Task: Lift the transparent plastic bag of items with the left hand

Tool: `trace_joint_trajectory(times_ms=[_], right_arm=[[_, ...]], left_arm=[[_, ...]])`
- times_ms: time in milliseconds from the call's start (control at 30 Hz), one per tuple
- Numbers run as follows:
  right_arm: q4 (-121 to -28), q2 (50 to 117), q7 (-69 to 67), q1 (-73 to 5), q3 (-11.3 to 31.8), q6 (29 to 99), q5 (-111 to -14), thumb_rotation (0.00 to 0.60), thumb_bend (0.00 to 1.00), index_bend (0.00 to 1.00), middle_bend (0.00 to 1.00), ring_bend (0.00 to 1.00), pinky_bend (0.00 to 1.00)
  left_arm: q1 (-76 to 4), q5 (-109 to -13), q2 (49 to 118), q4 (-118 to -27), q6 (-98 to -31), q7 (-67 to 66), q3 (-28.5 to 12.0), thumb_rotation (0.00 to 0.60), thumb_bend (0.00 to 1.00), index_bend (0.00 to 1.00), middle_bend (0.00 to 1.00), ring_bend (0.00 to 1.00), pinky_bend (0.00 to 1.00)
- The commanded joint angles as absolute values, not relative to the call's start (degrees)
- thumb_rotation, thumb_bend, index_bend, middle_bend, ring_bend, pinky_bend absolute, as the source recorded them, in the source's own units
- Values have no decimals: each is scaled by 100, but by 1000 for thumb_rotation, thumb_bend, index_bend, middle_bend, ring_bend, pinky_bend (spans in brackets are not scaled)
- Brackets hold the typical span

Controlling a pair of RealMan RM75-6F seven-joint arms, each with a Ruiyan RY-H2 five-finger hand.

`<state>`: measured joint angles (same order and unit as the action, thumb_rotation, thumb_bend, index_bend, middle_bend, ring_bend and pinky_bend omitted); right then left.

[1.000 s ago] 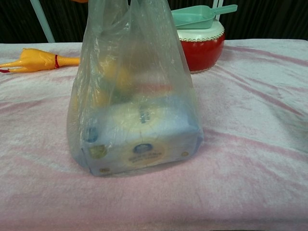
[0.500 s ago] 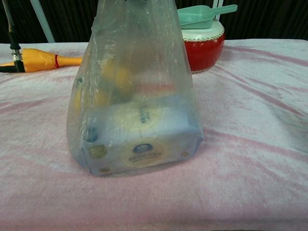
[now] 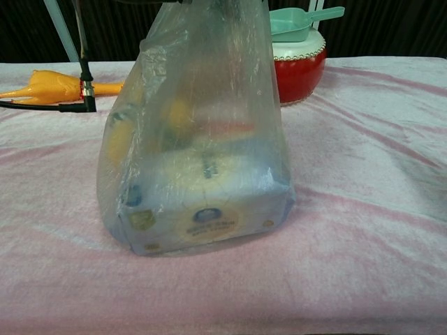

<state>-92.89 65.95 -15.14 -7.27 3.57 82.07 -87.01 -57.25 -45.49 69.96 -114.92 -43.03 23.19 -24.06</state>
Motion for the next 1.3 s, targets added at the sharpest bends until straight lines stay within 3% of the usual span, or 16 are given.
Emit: trace_joint_trajectory(times_ms=[33,267,433,767,967,1100,1300], right_arm=[[-9289,6595,-1516,-728,359,8204,-8697,600,221,0,0,0,177],[-9288,6590,-1520,-734,356,8183,-8692,600,221,0,0,0,177],[-9289,6584,-1529,-736,353,8177,-8695,600,221,0,0,0,178],[-9297,6577,-1518,-734,344,8172,-8697,600,221,0,0,0,177],[-9295,6576,-1504,-739,346,8158,-8687,600,221,0,0,0,177],[-9299,6580,-1486,-737,343,8166,-8696,600,221,0,0,0,177],[-9299,6577,-1485,-735,343,8167,-8691,600,221,0,0,0,177]], left_arm=[[-5851,-4332,7176,-11404,-4367,2334,-2520,600,2,84,181,150,218],[-5847,-4204,7598,-11449,-4655,2887,-3033,600,2,175,279,240,299],[-5715,-4416,7894,-11547,-5057,3060,-3156,600,2,250,367,317,362],[-5457,-4421,8684,-11866,-6670,3235,-3722,600,8,593,788,692,659],[-5521,-4279,8828,-11924,-7139,2819,-3959,600,32,799,990,904,837],[-5578,-4135,8829,-12002,-7265,2493,-4089,600,109,883,1000,979,915],[-5659,-4062,8781,-12126,-7228,2244,-4297,600,140,892,1000,986,921]])
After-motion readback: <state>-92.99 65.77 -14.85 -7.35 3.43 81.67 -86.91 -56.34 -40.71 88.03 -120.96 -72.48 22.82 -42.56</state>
